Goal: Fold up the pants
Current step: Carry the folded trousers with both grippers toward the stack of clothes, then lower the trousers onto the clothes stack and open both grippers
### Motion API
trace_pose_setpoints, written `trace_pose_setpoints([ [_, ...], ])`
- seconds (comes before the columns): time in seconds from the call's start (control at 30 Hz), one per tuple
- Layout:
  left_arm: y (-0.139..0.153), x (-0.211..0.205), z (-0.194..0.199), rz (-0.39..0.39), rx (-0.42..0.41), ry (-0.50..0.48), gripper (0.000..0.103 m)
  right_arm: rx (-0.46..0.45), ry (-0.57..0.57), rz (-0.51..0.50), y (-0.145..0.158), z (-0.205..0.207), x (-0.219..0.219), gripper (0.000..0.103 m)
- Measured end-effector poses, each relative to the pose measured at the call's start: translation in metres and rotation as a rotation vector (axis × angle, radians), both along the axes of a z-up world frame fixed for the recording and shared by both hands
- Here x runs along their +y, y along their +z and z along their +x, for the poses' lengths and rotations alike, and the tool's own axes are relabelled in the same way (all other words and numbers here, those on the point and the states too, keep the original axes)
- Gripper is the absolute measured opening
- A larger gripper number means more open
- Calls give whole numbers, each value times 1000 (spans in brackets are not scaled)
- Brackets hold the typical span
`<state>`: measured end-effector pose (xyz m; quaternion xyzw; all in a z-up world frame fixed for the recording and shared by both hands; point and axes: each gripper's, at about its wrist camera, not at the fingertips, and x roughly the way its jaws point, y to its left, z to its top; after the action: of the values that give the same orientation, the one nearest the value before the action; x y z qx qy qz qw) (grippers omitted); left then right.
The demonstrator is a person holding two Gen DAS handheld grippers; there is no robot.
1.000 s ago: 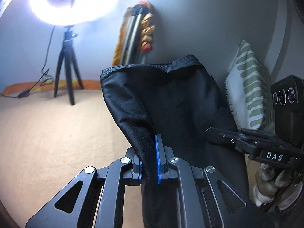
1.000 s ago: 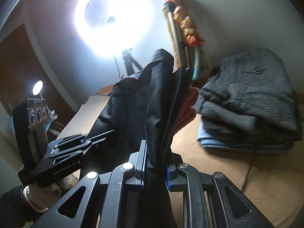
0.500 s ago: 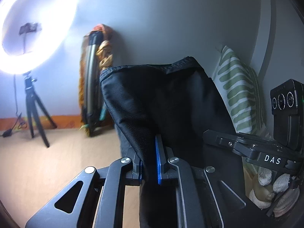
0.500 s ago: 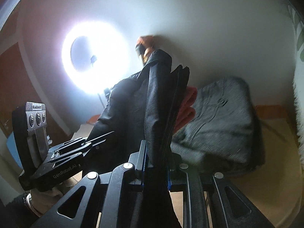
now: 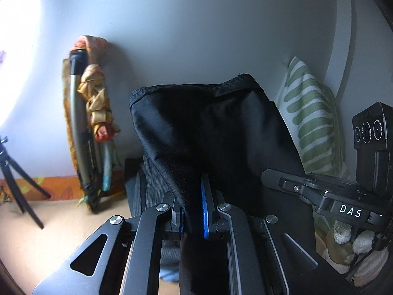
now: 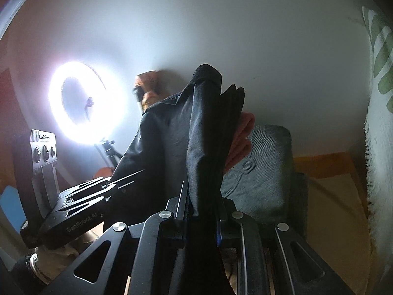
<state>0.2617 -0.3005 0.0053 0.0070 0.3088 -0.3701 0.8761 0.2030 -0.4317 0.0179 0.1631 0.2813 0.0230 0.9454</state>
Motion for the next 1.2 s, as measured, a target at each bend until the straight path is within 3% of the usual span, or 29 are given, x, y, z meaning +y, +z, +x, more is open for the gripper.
trace_pose_setpoints([
  [0.4, -40, -42, 52, 59, 37, 8, 8, 67, -21, -9, -39, 62, -49, 14],
  [0.63, -61, -53, 61, 93, 54, 1, 10, 112, -32, -33, -61, 76, -63, 17],
  [0.9, -56, -46, 61, 121, 45, 24, 24, 128, -106, -102, -61, 80, -62, 28],
  [0.97, -56, -43, 60, 128, 39, 32, 26, 128, -145, -128, -57, 75, -63, 36],
  [1.07, -55, -37, 56, 129, 40, 42, 26, 132, -182, -157, -52, 72, -59, 38],
  [1.2, -51, -27, 48, 127, 23, 55, 40, 127, -213, -209, -46, 62, -49, 42],
])
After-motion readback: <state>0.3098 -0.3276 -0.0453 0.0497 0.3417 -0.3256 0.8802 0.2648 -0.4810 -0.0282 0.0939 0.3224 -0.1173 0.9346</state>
